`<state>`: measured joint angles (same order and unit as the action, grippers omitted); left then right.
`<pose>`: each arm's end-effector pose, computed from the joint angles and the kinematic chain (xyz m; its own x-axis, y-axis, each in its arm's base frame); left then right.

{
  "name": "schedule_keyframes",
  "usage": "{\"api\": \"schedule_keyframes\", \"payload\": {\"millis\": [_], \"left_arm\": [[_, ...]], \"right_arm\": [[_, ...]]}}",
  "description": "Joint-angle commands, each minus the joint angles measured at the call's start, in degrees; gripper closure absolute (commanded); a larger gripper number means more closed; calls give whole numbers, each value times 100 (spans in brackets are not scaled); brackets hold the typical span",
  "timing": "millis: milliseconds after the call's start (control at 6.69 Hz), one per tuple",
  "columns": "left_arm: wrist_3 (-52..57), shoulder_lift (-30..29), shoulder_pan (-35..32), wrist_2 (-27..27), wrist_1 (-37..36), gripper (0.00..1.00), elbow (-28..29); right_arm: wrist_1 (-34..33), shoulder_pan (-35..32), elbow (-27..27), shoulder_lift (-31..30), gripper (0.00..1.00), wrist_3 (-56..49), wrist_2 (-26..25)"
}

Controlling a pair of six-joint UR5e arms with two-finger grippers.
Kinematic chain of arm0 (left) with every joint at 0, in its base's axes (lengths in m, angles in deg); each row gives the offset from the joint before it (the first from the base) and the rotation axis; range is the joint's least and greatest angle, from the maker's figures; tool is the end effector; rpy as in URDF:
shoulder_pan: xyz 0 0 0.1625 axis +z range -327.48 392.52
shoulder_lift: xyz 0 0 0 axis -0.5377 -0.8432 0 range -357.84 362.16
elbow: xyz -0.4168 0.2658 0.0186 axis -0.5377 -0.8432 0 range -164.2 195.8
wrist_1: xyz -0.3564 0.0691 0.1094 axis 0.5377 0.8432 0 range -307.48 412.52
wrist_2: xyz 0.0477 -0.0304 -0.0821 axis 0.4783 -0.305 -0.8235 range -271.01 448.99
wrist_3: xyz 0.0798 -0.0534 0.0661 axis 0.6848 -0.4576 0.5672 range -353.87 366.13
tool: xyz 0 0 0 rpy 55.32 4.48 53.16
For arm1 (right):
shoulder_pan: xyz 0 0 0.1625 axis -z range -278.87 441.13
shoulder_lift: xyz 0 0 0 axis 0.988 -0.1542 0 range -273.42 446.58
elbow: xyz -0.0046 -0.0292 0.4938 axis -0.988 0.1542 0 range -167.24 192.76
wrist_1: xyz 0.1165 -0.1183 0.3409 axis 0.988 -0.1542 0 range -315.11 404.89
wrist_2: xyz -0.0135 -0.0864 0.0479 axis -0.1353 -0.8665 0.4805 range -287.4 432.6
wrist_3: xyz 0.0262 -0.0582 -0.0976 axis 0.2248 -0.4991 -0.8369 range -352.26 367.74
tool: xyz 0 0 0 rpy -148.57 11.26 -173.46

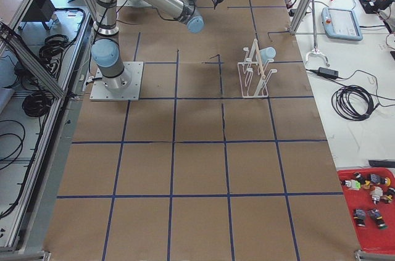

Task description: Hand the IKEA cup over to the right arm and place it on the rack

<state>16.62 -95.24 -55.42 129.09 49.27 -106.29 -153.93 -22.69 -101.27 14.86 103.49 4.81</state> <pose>-0.2059 -0.4648 0.4634 -0.6585 0.6911 0.2979 0.1004 0.4730 -0.8753 0.3051 -0.4980 0.4417 -0.0129 0.4408 -0.8975 0.8216 0.5163 0.2417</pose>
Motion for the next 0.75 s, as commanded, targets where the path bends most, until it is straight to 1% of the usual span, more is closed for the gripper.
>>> {"api": "schedule_keyframes", "payload": {"millis": [0, 149, 299, 448, 598], "left_arm": [[-12, 254, 557, 139, 79, 1, -77], [-12, 265, 751, 156, 158, 1, -69], [-12, 291, 779, 652, 672, 1, 62], [-21, 195, 744, 1406, 1121, 1, 455], [-290, 168, 709, 2005, 2143, 1, 1068]], "right_arm": [[-51, 167, 56, 53, 73, -82, 11], [-34, 473, 257, 70, 78, -82, 11], [-42, 729, 346, 62, 80, -178, 19], [-51, 966, 347, 44, 81, -683, 19], [-51, 1316, 373, 53, 81, -1298, 28]]}}
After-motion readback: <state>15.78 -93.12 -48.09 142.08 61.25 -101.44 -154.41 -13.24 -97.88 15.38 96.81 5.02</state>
